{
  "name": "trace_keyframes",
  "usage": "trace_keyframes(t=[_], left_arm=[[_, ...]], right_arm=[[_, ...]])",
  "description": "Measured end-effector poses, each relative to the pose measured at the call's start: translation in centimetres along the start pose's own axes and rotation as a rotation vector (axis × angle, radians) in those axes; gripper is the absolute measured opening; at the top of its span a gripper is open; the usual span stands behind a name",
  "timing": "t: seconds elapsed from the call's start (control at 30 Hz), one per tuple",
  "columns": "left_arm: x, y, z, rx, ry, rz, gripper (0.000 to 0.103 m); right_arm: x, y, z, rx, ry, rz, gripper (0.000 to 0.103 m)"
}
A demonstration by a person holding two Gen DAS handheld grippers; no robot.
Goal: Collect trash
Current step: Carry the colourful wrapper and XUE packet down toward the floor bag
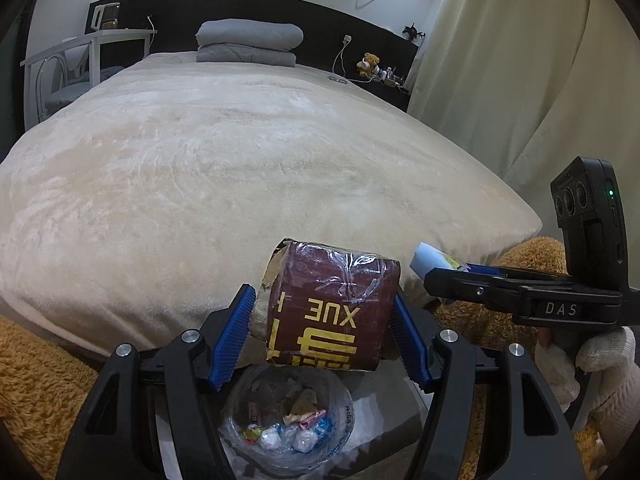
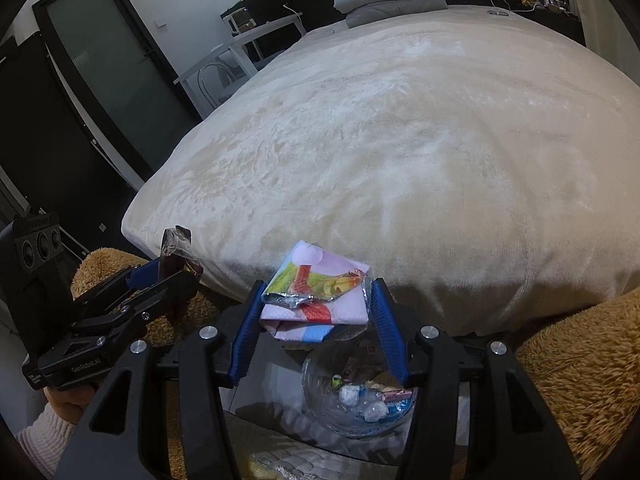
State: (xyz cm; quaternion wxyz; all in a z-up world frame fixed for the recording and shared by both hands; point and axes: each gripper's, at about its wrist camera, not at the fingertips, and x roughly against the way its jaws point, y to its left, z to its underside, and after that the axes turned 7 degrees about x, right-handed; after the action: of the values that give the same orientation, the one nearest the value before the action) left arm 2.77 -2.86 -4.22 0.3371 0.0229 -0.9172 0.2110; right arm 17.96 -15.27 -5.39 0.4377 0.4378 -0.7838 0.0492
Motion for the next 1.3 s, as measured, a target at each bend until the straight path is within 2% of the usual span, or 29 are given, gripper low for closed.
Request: trace_keyframes(t=[0.23, 0.63, 1.0, 1.3], left_arm=[[-1.7, 0.3, 1.9, 0.047, 0.109, -0.001, 0.064], [-5.6, 1.2, 3.8, 0.114, 0.309, -0.030, 0.064], [-9.0, 2.5, 5.6, 0.196, 0.488, -0.047, 0.065], [-10.1, 3.0, 6.9, 0.206, 0.566, -0.086, 0.065]], right_arm=[[-1.9, -0.5, 1.1, -0.046, 0.107, -0.035, 0.053], [-5.5, -1.1, 2.7, -0.088, 0.296, -0.027, 0.053], [-8.9, -2.7, 4.1, -0.198, 0.454, -0.033, 0.053], [-10.8, -2.9, 4.8, -0.220, 0.524, 0.000, 0.053]])
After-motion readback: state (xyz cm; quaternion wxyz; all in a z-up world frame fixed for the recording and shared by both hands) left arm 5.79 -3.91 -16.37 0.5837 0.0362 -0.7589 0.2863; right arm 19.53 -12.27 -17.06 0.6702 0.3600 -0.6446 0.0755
